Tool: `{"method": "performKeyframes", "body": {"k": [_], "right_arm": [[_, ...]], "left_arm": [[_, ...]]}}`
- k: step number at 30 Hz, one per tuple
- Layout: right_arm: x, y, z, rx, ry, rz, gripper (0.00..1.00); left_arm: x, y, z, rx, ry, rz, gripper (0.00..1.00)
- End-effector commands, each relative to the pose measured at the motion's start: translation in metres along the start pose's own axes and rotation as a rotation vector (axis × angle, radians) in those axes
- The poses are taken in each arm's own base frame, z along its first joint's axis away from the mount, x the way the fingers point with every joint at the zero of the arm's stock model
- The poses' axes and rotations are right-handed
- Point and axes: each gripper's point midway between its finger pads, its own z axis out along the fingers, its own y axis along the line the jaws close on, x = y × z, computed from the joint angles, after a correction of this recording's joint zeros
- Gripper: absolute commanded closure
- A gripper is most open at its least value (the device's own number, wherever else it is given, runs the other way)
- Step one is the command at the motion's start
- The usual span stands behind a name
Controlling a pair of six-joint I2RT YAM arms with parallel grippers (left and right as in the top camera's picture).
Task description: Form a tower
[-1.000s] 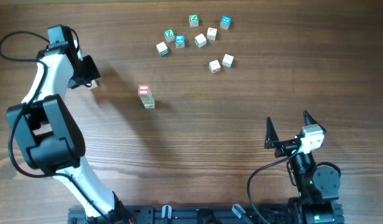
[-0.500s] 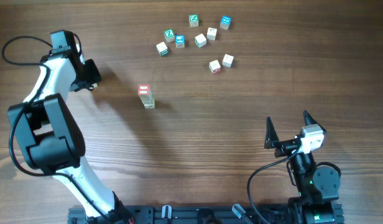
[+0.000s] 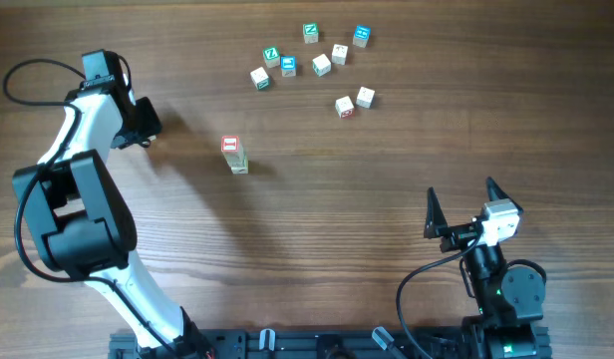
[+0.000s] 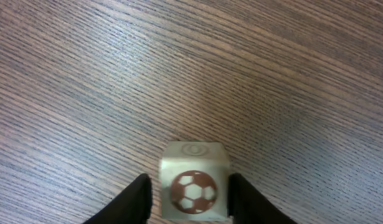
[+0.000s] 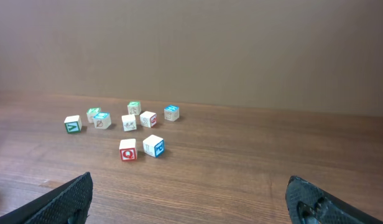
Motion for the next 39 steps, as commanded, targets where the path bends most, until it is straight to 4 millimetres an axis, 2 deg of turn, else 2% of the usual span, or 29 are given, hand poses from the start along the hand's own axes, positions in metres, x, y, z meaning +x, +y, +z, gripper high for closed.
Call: {"method": "performKeyframes", "body": {"k": [1,3,4,5,8,9,11,12,16,19,21,24,26,29,31,32,34,36,39], "right_arm": [[-0.002,0.002,0.0,-0.012,-0.008,-0.014,0.0],[-0.002,0.002,0.0,-0.012,-0.008,-0.015,0.0],[-0.002,0.002,0.0,-0.012,-0.008,-0.014,0.0],[-0.002,0.002,0.0,-0.012,-0.009,-0.015,0.0],[-0.002,0.002,0.0,-0.012,-0.009,-0.015,0.0],[-0.002,0.002,0.0,-0.012,-0.008,-0.014,0.0],[-0.002,0.002,0.0,-0.012,-0.008,-0.015,0.0],[-0.002,0.002,0.0,-0.012,-0.009,-0.015,0.01],[-0.002,0.002,0.0,-0.012,-0.008,-0.014,0.0],[-0.002,0.002,0.0,-0.012,-0.008,-0.014,0.0],[-0.002,0.002,0.0,-0.012,-0.008,-0.015,0.0],[-0.002,0.002,0.0,-0.012,-0.008,-0.014,0.0],[-0.002,0.002,0.0,-0.012,-0.009,-0.015,0.01],[-0.002,0.002,0.0,-0.013,-0.009,-0.015,0.0],[-0.002,0.002,0.0,-0.012,-0.008,-0.014,0.0],[-0.002,0.002,0.0,-0.012,-0.008,-0.014,0.0],[-0.002,0.002,0.0,-0.012,-0.009,-0.015,0.0],[-0.002,0.002,0.0,-0.012,-0.008,-0.014,0.0],[-0.002,0.002,0.0,-0.012,-0.009,-0.015,0.0]], "left_arm": [[0.006,0.005,0.006,-0.021,0.018,-0.004,0.64],[0.006,0.005,0.006,-0.021,0.018,-0.004,0.65],[0.006,0.005,0.006,-0.021,0.018,-0.004,0.63],[0.006,0.006,0.006,-0.021,0.018,-0.004,0.55],[0.006,0.005,0.006,-0.021,0.018,-0.004,0.53],[0.007,0.005,0.006,-0.021,0.019,-0.004,0.54],[0.006,0.006,0.006,-0.022,0.019,-0.004,0.65],[0.006,0.006,0.006,-0.022,0.019,-0.003,0.67],[0.006,0.006,0.006,-0.022,0.019,-0.003,0.63],[0.004,0.005,0.005,-0.02,0.01,-0.003,0.66],[-0.004,0.004,-0.004,-0.015,-0.017,-0.006,0.7],[-0.021,0.003,-0.035,0.0,-0.095,-0.012,0.71],[-0.034,0.003,-0.072,0.016,-0.176,-0.018,0.71],[-0.05,0.004,-0.134,0.042,-0.317,-0.028,0.66],[-0.061,0.002,-0.189,0.074,-0.451,-0.039,0.63],[-0.063,-0.001,-0.213,0.097,-0.507,-0.057,0.65],[-0.06,-0.011,-0.26,0.171,-0.602,-0.057,0.68],[-0.05,-0.022,-0.291,0.23,-0.65,-0.032,0.68],[-0.024,-0.041,-0.315,0.304,-0.637,0.005,0.65]]}}
